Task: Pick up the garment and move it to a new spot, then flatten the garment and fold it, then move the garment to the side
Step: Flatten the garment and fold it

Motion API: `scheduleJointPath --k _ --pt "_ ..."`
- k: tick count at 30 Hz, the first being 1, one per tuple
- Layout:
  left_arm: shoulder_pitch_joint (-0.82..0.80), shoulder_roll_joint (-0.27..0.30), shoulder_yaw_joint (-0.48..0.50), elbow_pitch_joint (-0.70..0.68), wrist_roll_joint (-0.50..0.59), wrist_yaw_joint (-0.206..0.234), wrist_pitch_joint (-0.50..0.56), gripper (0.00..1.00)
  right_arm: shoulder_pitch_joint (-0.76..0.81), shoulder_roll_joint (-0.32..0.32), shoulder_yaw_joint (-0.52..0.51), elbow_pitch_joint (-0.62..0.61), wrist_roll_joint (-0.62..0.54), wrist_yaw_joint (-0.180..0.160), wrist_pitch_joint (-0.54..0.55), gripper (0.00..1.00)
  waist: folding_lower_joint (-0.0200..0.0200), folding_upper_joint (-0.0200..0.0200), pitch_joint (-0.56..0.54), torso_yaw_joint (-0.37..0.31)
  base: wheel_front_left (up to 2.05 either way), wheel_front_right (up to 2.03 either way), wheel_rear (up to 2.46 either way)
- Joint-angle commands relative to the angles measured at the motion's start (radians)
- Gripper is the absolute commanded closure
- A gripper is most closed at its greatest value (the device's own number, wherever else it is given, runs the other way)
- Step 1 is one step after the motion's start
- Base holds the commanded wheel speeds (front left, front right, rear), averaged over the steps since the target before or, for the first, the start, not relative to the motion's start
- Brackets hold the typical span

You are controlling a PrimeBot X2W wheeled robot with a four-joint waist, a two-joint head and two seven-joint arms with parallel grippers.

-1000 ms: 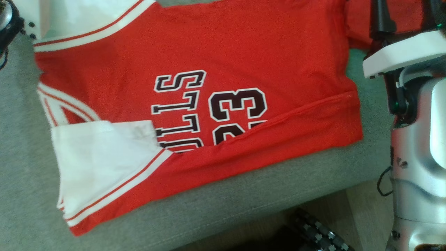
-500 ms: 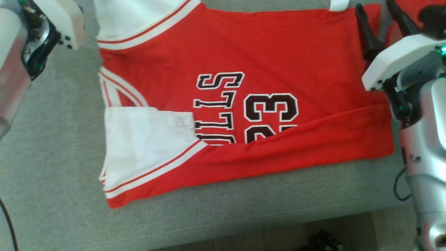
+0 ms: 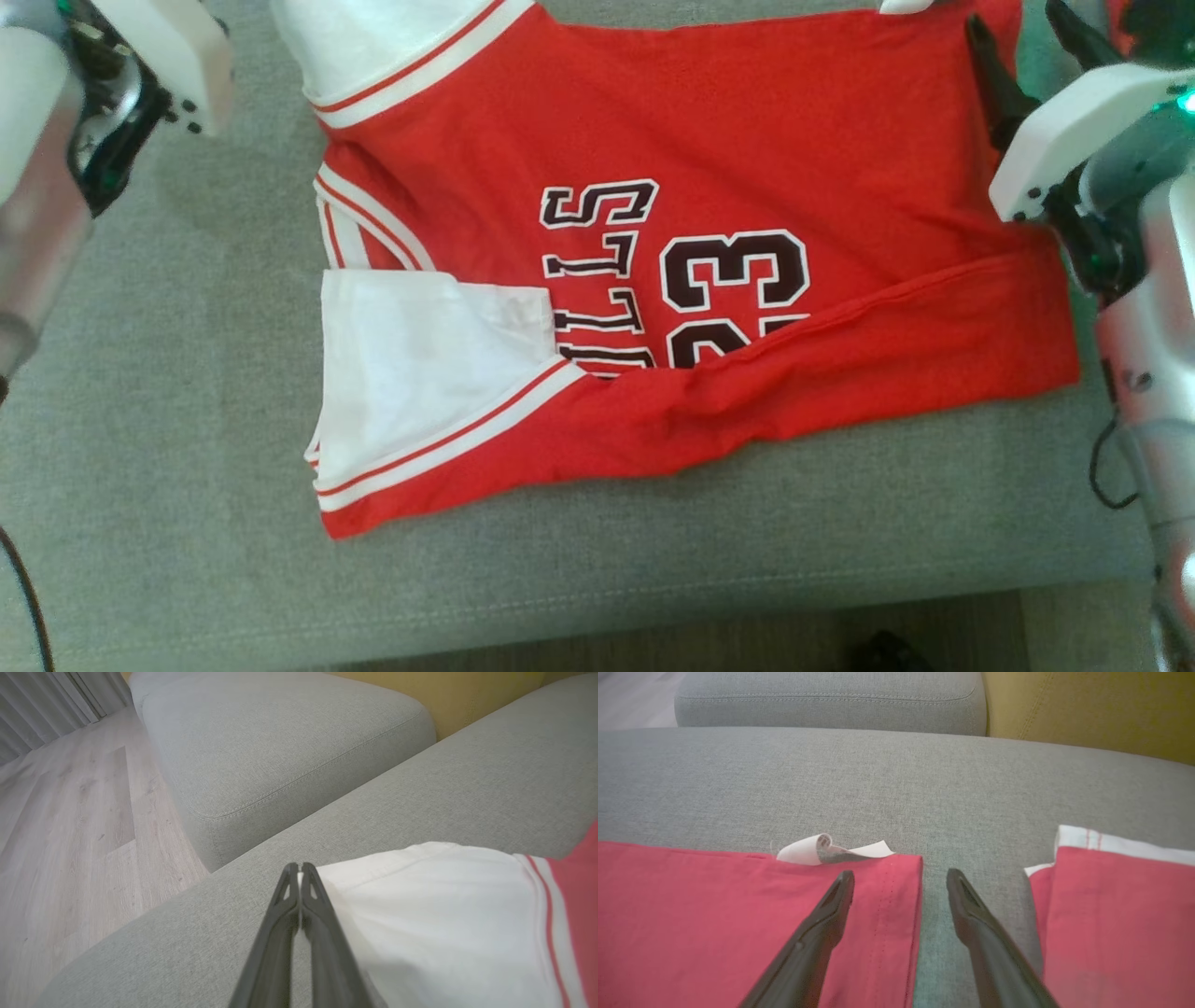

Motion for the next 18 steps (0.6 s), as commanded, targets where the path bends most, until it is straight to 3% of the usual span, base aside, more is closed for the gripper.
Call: scheduleJointPath --k 1,14,15,18 --pt "-0.030 0.030 0.032 -0.008 -0.002 0.005 -0.008 1.00 -0.037 -0.016 0.021 -0.013 0.000 0.002 0.006 0.00 0.0000 0.0000 0.003 0.002 0.00 0.00 0.00" --pt "-0.057 0.001 0.010 -0.006 0.001 -0.003 -0.014 1.00 -0.159 -0.082 0.158 0.135 0.063 0.002 0.076 0.00 0.0000 0.0000 0.040 0.028 0.00 0.00 0.00" --pt "-0.062 0.001 0.009 -0.002 0.001 -0.003 -0.014 1.00 -0.171 -0.093 0.190 0.142 0.096 0.002 0.109 1.00 0.0000 0.0000 0.045 0.031 0.00 0.00 0.00" --pt "-0.070 0.002 0.010 0.007 -0.001 -0.003 -0.015 1.00 -0.190 -0.120 0.225 0.132 0.142 0.002 0.120 1.00 0.0000 0.0000 0.051 0.032 0.00 0.00 0.00"
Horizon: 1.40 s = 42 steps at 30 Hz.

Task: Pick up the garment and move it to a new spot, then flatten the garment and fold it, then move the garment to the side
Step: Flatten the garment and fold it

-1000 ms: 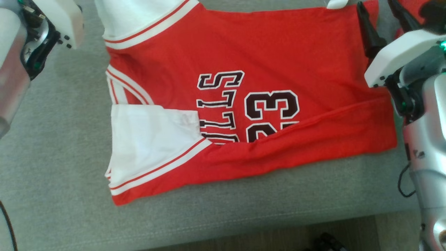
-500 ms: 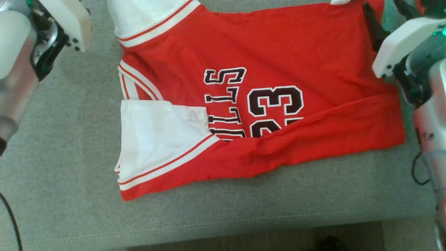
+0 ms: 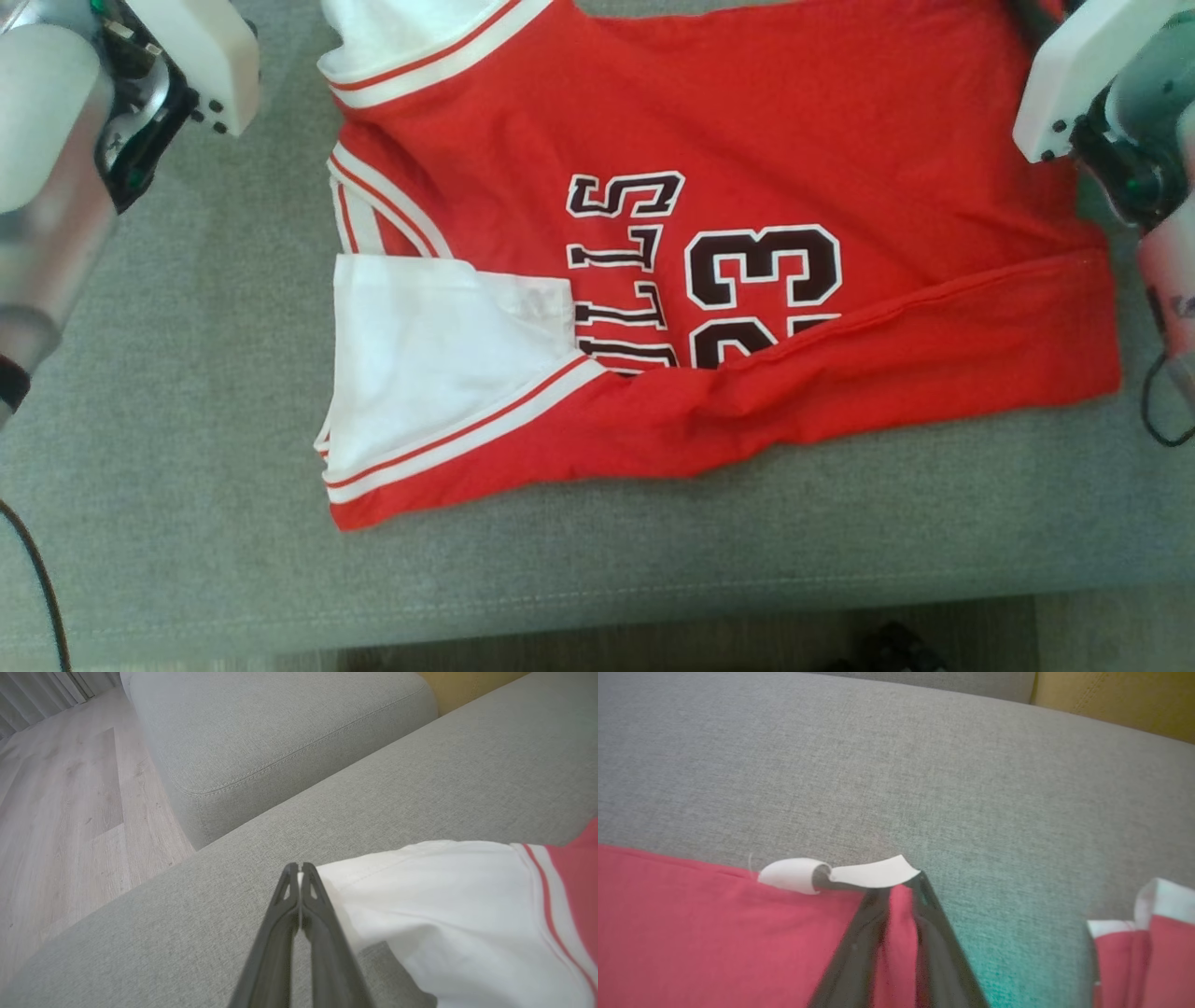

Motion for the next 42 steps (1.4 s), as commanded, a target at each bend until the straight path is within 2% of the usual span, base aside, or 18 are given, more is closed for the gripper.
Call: scheduleJointPath --k 1,9,24,31,42 --pt "-0.066 0.039 0.032 0.001 -0.003 0.003 -0.012 1.00 -0.002 -0.028 0.014 -0.021 0.015 0.002 -0.005 1.00 0.0000 0.0000 0.004 0.000 0.00 0.00 0.00" --pt "-0.102 0.043 0.048 0.033 -0.005 0.012 -0.025 1.00 -0.077 -0.061 0.015 -0.001 0.016 0.002 -0.107 1.00 0.0000 0.0000 0.029 -0.006 0.00 0.00 0.00" --pt "-0.196 0.036 0.111 0.073 0.023 0.046 -0.052 1.00 -0.233 -0.045 0.003 0.087 -0.054 0.002 -0.277 1.00 0.0000 0.0000 0.074 -0.006 0.00 0.00 0.00" --pt "-0.227 0.036 0.188 0.029 0.072 0.079 -0.053 1.00 -0.306 -0.022 -0.027 0.147 -0.099 0.002 -0.354 1.00 0.0000 0.0000 0.095 -0.003 0.00 0.00 0.00" --pt "-0.112 0.035 0.263 -0.063 0.184 0.068 -0.053 1.00 -0.252 0.007 0.000 0.191 -0.080 0.002 -0.450 1.00 0.0000 0.0000 0.036 0.007 0.00 0.00 0.00"
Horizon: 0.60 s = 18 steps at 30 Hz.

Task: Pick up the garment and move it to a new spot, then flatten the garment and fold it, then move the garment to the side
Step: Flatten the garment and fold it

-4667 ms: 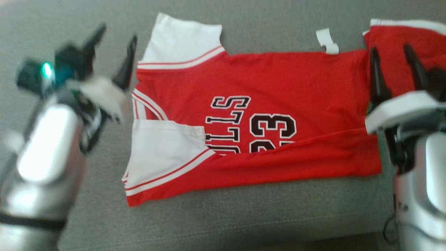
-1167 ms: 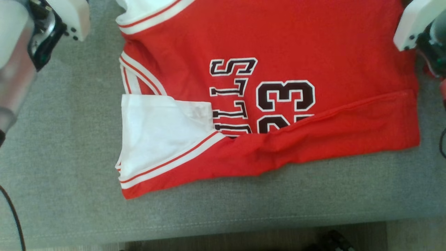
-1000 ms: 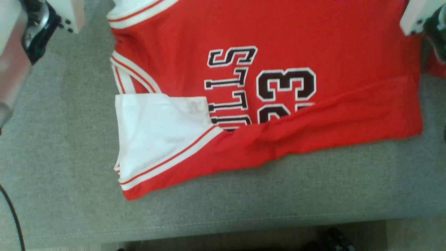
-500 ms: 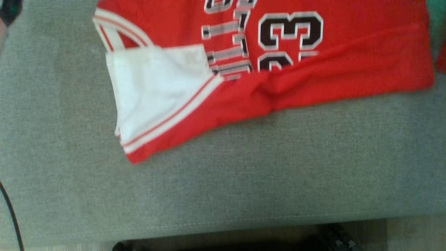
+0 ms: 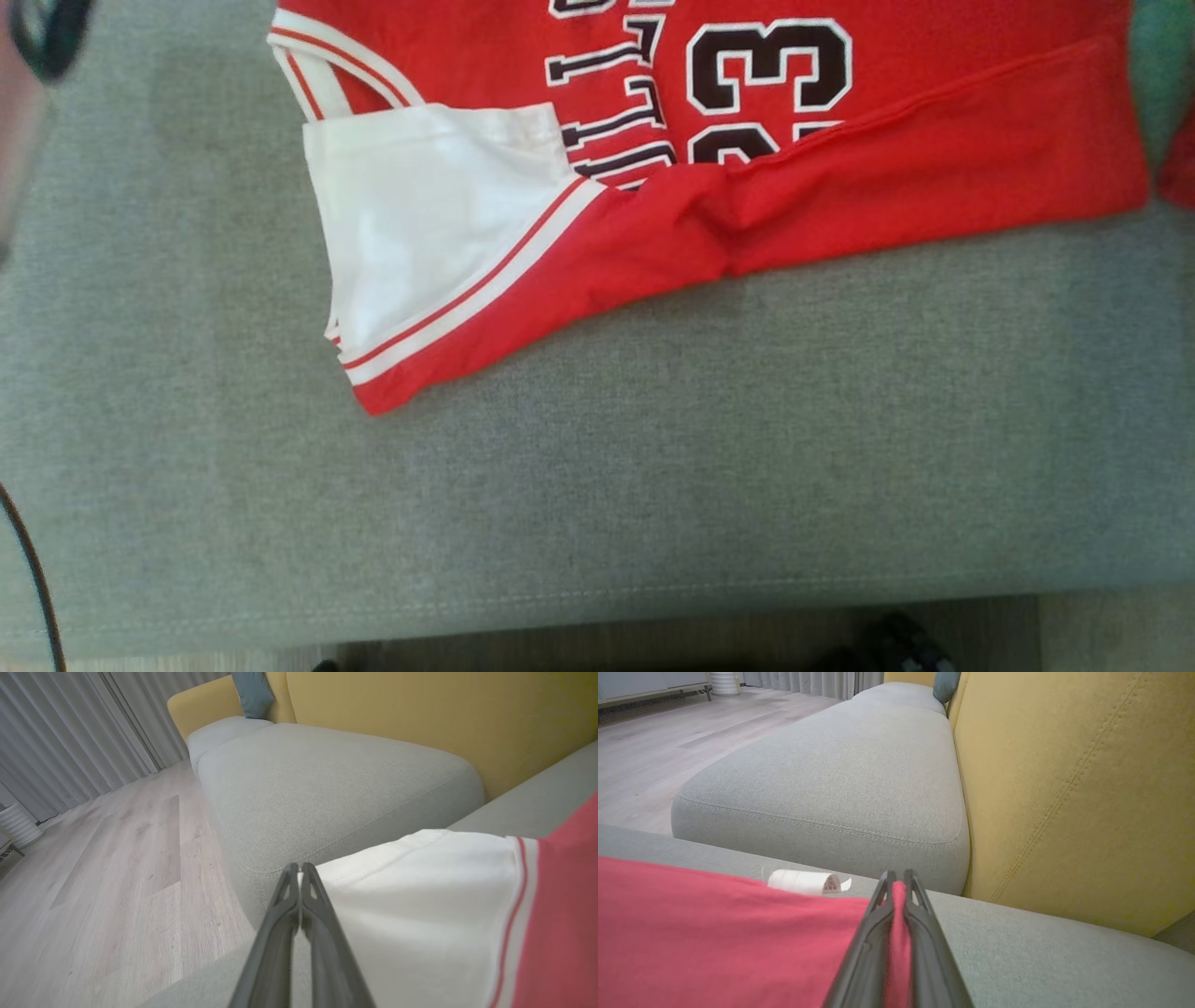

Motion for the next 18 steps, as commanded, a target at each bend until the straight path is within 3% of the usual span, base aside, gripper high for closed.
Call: scheduleJointPath --k 1,8,18 --pt "0.005 0.050 0.038 -0.033 0.018 -0.003 -0.005 1.00 0.047 -0.001 0.007 -0.023 0.018 0.002 -0.010 1.00 0.0001 -0.0001 -0.028 0.002 0.00 0.00 0.00" --pt "0.153 0.080 0.053 -0.123 0.065 -0.024 -0.005 1.00 0.161 -0.038 0.057 -0.058 0.099 0.002 0.015 1.00 0.0001 -0.0001 -0.113 0.009 0.00 0.00 0.00" --pt "0.392 0.137 0.035 -0.277 0.081 -0.024 -0.005 1.00 0.383 -0.151 0.157 -0.188 0.256 0.002 0.143 1.00 0.0001 -0.0001 -0.244 0.035 0.00 0.00 0.00"
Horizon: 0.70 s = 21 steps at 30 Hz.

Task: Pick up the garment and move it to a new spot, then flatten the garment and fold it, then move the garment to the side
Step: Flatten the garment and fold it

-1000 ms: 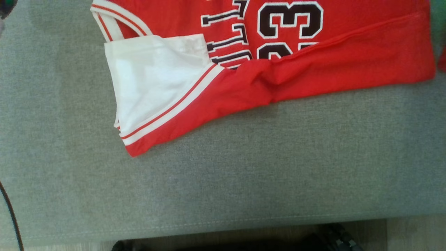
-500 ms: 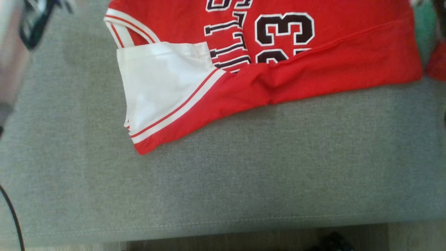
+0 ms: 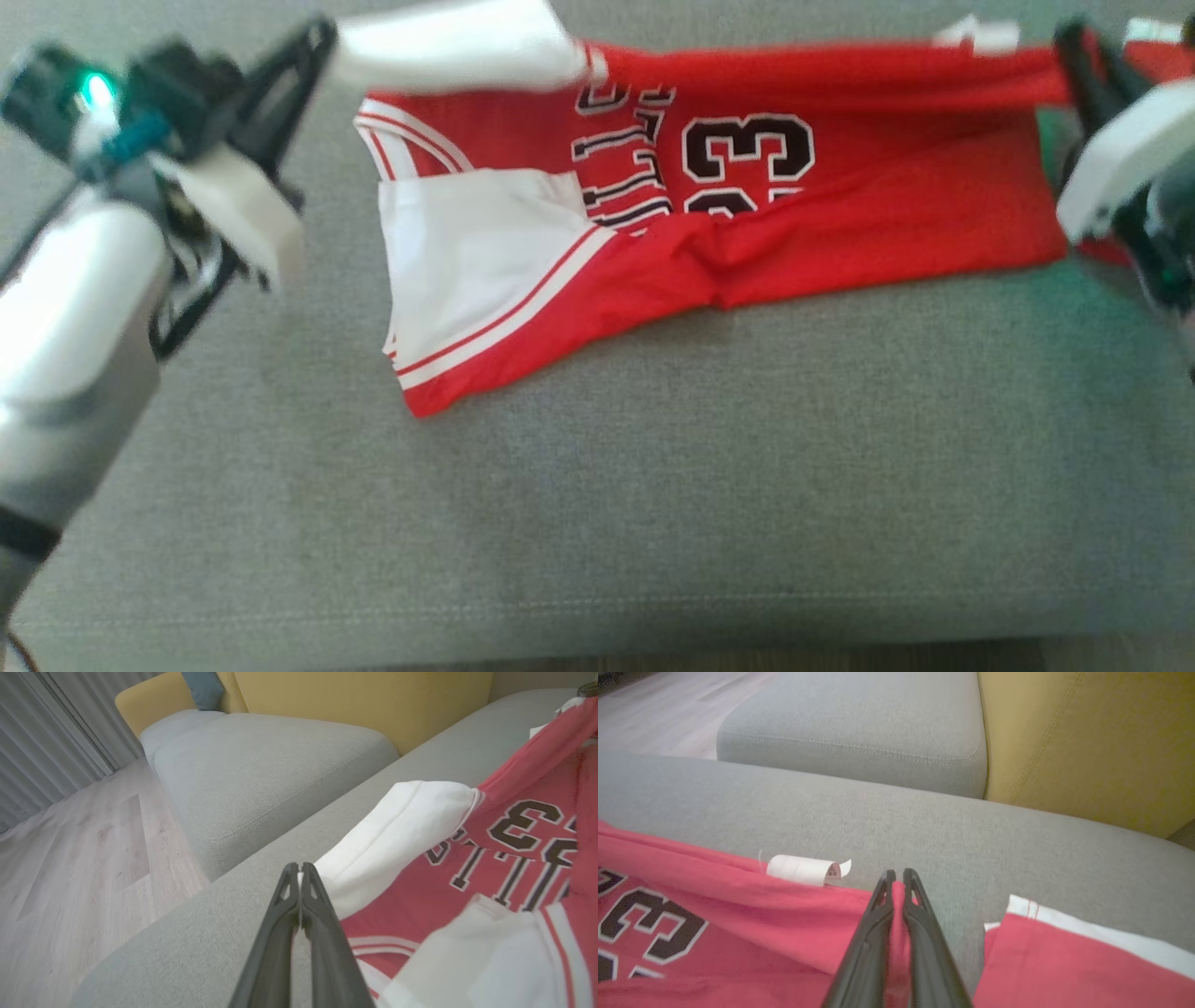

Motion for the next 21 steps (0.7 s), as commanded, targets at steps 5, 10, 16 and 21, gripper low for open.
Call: scheduleJointPath --k 5,10,16,21 --pt "0.073 0.085 0.004 -0.117 -0.004 0.014 0.024 1.00 0.101 -0.100 0.050 -0.104 0.072 0.002 0.084 1.00 0.0001 -0.0001 -0.064 0.020 0.00 0.00 0.00" --pt "0.129 0.096 -0.021 -0.185 -0.010 0.025 0.054 1.00 0.142 -0.131 0.071 -0.144 0.094 0.002 0.121 1.00 0.0001 -0.0001 -0.072 0.023 0.00 0.00 0.00" --pt "0.189 0.109 -0.050 -0.245 -0.031 0.029 0.100 1.00 0.175 -0.157 0.100 -0.180 0.096 0.002 0.164 1.00 0.0001 -0.0001 -0.077 0.019 0.00 0.00 0.00" --pt "0.234 0.117 -0.078 -0.266 -0.059 0.019 0.148 1.00 0.202 -0.160 0.104 -0.195 0.124 0.002 0.213 0.00 0.0001 -0.0001 -0.091 0.010 0.00 0.00 0.00"
